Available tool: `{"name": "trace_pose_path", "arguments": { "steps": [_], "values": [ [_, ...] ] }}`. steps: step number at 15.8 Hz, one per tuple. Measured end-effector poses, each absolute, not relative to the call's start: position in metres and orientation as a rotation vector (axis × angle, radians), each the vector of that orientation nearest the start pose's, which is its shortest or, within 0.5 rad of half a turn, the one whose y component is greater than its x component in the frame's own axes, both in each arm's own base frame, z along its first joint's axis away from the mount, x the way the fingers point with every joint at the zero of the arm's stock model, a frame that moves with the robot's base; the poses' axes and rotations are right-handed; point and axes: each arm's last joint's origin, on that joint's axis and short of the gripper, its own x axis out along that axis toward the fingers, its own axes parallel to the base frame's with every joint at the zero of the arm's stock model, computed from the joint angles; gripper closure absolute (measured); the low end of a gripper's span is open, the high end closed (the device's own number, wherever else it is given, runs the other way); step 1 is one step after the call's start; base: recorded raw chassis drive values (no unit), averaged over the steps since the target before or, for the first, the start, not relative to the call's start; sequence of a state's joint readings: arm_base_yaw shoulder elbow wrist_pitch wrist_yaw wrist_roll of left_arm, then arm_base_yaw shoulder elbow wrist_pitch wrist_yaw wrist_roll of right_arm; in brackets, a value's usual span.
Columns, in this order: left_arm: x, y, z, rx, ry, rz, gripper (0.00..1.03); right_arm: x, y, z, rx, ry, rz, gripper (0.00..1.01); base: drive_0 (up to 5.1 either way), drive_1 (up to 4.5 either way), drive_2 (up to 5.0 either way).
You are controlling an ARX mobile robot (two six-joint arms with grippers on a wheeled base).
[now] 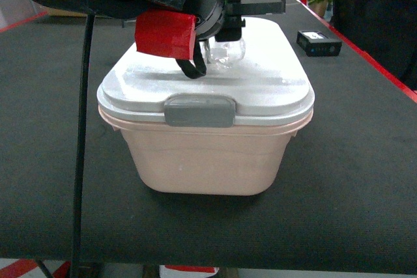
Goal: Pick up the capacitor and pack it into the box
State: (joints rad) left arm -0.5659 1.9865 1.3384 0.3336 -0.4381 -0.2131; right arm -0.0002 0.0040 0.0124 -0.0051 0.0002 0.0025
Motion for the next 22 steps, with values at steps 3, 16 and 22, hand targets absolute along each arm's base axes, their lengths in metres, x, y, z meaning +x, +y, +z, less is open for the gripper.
{"name": "trace_pose_path", "arguments": {
  "steps": [3,16,22],
  "values": [
    [0.38,-0.23,0.214,-0.054,0.281,-0.107,0.67,0.097,0.0,0.167,0.002,-0.003,0.0,0.03,0.0,0.0,0.0],
    [0.321,-0.173,0.325,-0.084,-0.09,-0.136,0.05,0.097,0.0,0.167,0.002,-0.003,0.0,0.03,0.0,0.0,0.0],
    [0.236,-0.067,0.317,-0.022,-0.192,-0.035,0.05,0.097,0.0,0.167,0.002,-0.003,0.0,0.03,0.0,0.0,0.0]
  ]
}}
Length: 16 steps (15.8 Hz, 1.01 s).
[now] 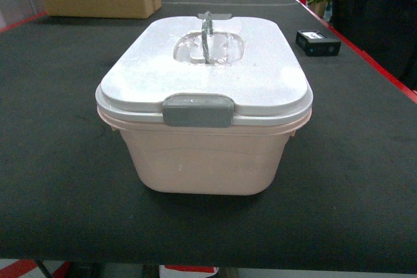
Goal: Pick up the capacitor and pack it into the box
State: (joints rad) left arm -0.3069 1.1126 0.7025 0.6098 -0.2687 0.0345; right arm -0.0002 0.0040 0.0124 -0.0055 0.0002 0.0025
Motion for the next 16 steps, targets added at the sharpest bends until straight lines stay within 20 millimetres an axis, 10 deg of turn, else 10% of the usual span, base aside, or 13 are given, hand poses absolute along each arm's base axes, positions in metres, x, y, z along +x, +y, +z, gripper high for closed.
{"name": "trace_pose_path", "arguments": {
  "steps": [4,10,13,16],
  "values": [
    [0.213,-0.045,0.286,0.006,-0.018,0.004,0.36,0.097,0.0,0.167,0.002,-0.003,0.0,0.03,0.0,0.0,0.0],
    [0.201,-0.035,0.265,0.005,-0.008,0.01,0.54,0.097,0.0,0.167,0.002,-0.004,0.0,0.03,0.0,0.0,0.0],
    [0.167,-0.016,0.219,0.004,0.003,0.003,1.01,0.097,0.0,0.167,0.002,-0.003,0.0,0.03,0.0,0.0,0.0],
    [0.151,-0.007,0.201,0.004,0.004,-0.019,1.01,0.097,0.0,0.167,0.002,-0.003,0.0,0.03,0.0,0.0,0.0]
  ]
}}
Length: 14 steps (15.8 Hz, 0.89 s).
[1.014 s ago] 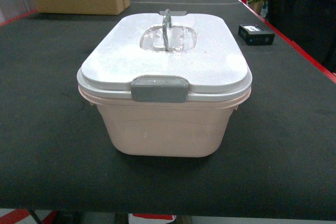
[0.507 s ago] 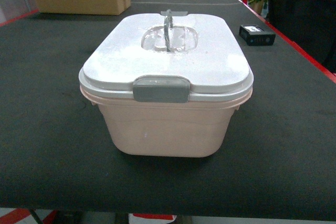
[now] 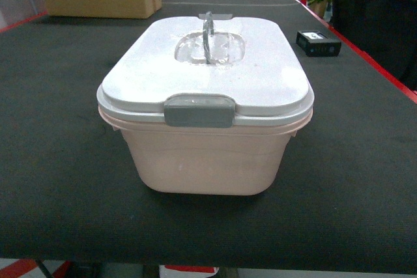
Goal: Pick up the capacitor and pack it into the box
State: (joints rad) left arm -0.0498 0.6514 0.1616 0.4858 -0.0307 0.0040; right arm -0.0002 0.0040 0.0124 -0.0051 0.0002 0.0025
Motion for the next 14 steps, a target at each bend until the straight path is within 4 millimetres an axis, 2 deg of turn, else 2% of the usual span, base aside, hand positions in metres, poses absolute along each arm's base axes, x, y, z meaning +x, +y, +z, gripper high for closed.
{"name": "trace_pose_path", "arguments": {
  "steps": [1,5,11,14],
  "values": [
    [0.147,0.0,0.196,0.004,0.006,0.007,1.01,0.097,0.0,0.167,0.002,-0.003,-0.001,0.03,0.0,0.0,0.0],
    [0.133,0.0,0.183,0.002,0.009,-0.003,1.01,0.097,0.0,0.167,0.002,-0.003,0.0,0.03,0.0,0.0,0.0],
    [0.119,0.0,0.17,0.002,-0.004,-0.003,1.01,0.097,0.0,0.167,0.003,-0.003,0.0,0.03,0.0,0.0,0.0],
    [0.111,0.0,0.171,0.002,-0.013,-0.003,1.01,0.097,0.0,0.167,0.002,-0.003,0.0,0.03,0.0,0.0,0.0]
  ]
}}
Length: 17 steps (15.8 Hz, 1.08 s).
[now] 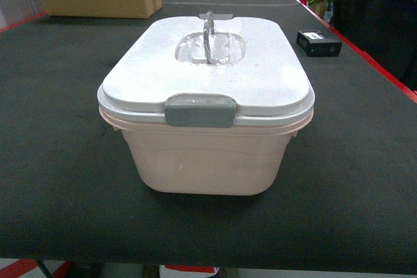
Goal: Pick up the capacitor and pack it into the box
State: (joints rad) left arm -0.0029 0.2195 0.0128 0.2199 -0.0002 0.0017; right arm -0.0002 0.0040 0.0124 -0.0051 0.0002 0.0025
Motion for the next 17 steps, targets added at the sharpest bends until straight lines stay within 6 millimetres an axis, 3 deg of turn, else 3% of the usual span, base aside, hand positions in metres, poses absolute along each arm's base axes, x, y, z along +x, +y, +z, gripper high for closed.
{"name": "trace_pose_path", "arguments": {
  "steps": [10,11,14,17],
  "values": [
    [0.097,0.0,0.167,0.001,-0.001,-0.003,1.01,0.097,0.0,0.167,0.003,-0.003,0.0,0.03,0.0,0.0,0.0],
    [0.097,0.0,0.167,0.001,-0.003,-0.003,0.97,0.097,0.0,0.167,0.002,-0.004,0.0,0.03,0.0,0.0,0.0],
    [0.097,0.0,0.167,0.001,-0.002,-0.003,0.58,0.097,0.0,0.167,0.002,-0.003,0.0,0.03,0.0,0.0,0.0],
    [0.097,0.0,0.167,0.001,-0.002,-0.003,0.26,0.097,0.0,0.167,0.002,-0.003,0.0,0.03,0.0,0.0,0.0]
  ]
}}
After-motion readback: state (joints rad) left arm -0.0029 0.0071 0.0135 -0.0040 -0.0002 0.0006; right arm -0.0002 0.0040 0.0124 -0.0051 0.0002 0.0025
